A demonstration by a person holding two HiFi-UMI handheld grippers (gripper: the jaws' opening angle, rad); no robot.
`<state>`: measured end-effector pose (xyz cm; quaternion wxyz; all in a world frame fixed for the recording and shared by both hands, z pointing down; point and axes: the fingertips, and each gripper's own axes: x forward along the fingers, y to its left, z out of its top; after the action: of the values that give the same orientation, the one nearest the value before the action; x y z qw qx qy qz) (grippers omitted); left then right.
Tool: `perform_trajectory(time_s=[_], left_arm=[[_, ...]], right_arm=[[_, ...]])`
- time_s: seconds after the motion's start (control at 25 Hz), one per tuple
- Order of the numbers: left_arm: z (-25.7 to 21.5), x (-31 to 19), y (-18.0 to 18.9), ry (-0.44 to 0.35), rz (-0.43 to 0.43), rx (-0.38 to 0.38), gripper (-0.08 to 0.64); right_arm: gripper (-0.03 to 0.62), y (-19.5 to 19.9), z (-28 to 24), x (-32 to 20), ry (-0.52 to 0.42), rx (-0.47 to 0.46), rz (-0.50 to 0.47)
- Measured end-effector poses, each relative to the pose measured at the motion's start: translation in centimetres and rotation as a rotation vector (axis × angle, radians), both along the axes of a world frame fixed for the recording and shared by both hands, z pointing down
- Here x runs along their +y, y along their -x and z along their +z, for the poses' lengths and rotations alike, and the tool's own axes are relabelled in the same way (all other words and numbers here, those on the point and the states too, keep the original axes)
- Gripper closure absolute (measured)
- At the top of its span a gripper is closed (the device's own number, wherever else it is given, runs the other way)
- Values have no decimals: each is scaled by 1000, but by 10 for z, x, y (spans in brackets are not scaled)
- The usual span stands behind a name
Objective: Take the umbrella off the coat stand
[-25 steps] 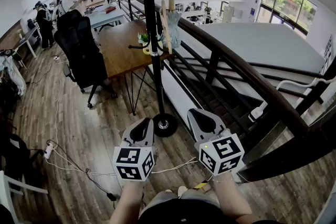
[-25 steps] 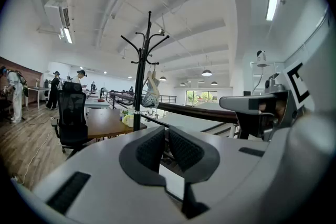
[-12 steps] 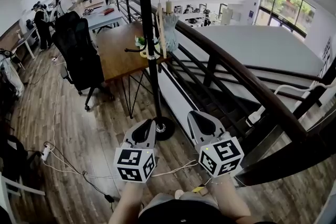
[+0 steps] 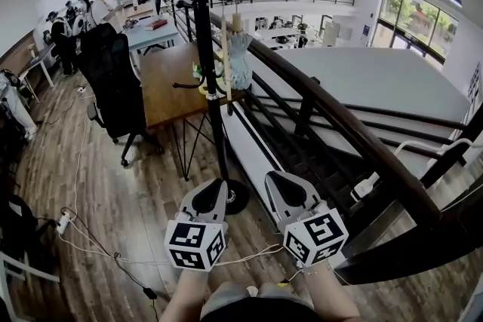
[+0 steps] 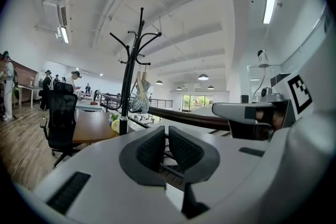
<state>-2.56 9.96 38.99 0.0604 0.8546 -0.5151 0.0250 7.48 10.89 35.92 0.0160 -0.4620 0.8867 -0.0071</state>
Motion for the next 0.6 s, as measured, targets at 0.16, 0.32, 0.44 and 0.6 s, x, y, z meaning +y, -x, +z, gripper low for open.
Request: perform_trajectory(time_s=[0.16,0.32,0.44,0.6], left_arm=[[7,-8,-9,14,-14,3,541],[8,-20,-9,32,-22,-13,541],[4,-36,-5,20,-26,-27,541],[-1,-65,4,-2,-20,-10,541]], right_arm=[[561,-12,12,-9,30,-11,-7],[560,-13,21,-24,63,-18,-22],[560,-16,21,-41,69,-27,-16],[561,-17,19,-72,61,-56,5]])
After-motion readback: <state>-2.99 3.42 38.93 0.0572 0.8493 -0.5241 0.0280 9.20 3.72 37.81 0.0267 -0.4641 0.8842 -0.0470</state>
